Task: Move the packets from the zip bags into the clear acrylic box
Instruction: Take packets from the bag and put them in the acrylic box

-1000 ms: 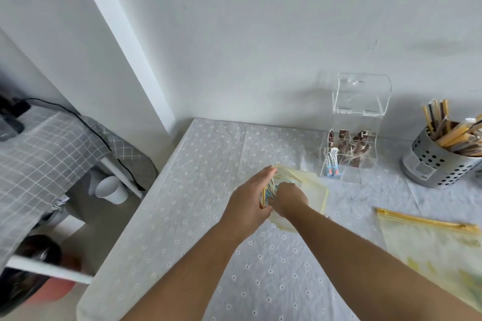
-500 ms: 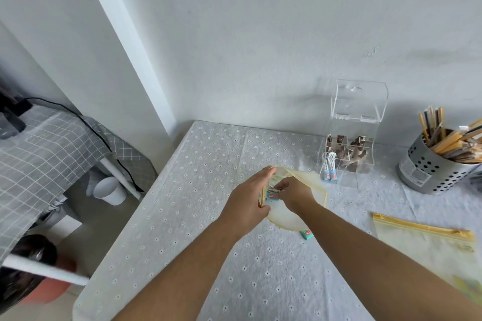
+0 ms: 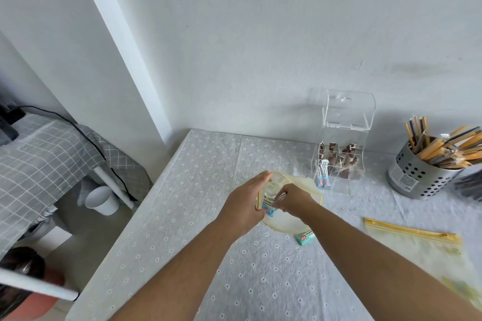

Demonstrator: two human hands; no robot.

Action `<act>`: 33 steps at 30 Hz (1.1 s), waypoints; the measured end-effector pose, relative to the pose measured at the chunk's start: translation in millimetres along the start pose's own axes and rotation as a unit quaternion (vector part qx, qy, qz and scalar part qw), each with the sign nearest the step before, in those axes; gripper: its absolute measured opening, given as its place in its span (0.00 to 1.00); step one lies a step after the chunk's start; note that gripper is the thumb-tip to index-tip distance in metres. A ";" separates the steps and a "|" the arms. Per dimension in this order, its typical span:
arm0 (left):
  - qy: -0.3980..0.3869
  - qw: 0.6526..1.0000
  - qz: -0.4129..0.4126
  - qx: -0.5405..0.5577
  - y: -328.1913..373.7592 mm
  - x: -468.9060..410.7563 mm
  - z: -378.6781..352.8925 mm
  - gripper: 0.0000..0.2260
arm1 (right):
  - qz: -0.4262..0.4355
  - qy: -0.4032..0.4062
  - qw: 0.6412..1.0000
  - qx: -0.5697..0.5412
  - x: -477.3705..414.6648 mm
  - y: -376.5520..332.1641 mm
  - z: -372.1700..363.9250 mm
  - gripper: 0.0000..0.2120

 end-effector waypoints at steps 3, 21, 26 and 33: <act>-0.003 1.000 -0.003 0.003 -0.3 1.5 -2.5 0.37 | -0.021 0.002 0.999 -0.027 -1.5 5.2 -0.8 0.10; 0.003 1.000 -0.006 -0.009 2.2 0.7 -5.1 0.38 | 0.034 0.084 0.986 0.141 0.2 -7.6 6.2 0.08; 0.000 1.000 -0.009 -0.023 3.8 -4.0 -2.8 0.38 | 0.081 0.100 0.974 0.187 15.3 -26.0 15.7 0.09; -0.005 1.000 -0.017 -0.019 4.9 -5.5 -6.8 0.38 | 0.099 0.102 0.975 0.171 29.5 -27.6 26.4 0.11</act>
Point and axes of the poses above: each hand's wrist, its own x-axis away from the middle knuckle, its own z-axis out of the back of the hand, y = z × x, the point moved 9 cm from there along -x, towards the middle knuckle, and after that the axes turned 4 degrees about -x, right-handed, at the moved point
